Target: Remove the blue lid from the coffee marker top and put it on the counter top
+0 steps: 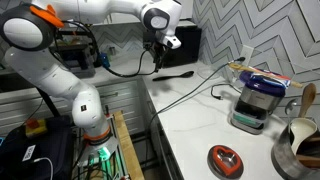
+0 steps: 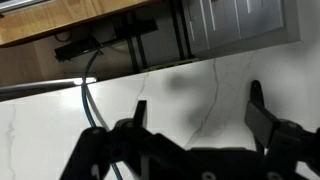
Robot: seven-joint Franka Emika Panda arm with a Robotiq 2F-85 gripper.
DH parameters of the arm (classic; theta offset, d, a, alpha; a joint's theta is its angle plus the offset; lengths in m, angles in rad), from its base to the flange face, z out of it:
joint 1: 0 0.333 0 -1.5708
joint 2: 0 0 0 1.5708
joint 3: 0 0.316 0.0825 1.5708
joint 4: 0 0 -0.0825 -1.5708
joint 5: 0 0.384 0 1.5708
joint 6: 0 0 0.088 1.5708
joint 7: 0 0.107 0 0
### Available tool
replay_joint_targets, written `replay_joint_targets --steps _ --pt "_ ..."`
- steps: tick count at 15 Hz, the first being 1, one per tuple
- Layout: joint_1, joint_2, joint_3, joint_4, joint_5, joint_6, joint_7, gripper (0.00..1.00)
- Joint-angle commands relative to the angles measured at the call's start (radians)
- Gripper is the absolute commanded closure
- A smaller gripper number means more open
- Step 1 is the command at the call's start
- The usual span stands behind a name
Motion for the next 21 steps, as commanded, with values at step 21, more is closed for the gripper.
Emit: replay_joint_targets --steps 21 --pt "-0.09 -0.004 -0.009 0.065 -0.054 0.055 0.108 0.0"
